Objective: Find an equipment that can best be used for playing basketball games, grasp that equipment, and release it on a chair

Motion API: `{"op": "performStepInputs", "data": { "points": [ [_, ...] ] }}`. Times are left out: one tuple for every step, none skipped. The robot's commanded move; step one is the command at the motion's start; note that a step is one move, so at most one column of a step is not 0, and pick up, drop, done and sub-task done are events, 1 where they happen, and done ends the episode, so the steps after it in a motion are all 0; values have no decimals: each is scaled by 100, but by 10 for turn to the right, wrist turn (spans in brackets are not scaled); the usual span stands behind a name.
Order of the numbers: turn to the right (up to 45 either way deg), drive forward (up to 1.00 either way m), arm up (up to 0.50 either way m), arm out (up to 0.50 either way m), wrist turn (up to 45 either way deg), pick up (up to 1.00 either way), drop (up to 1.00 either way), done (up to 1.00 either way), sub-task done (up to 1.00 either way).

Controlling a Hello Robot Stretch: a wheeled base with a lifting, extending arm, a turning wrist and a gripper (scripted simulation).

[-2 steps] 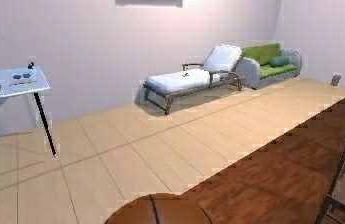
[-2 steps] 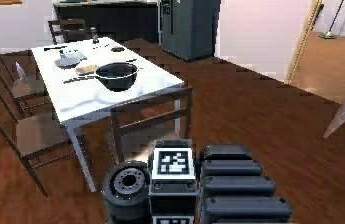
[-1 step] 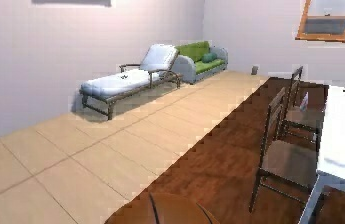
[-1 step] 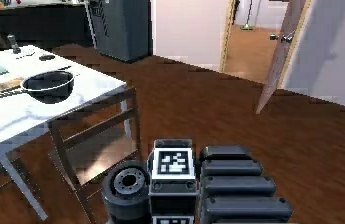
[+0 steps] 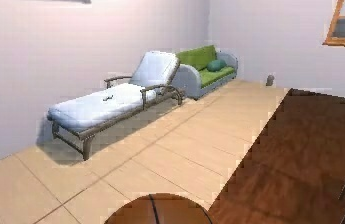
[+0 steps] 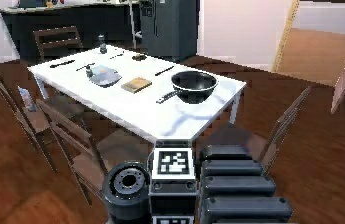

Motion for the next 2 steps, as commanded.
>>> {"op": "performStepInputs", "data": {
  "points": [
    [450, 0, 0, 0, 0, 0, 0, 0, 0],
    [450, 0, 0, 0, 0, 0, 0, 0, 0]
  ]
}}
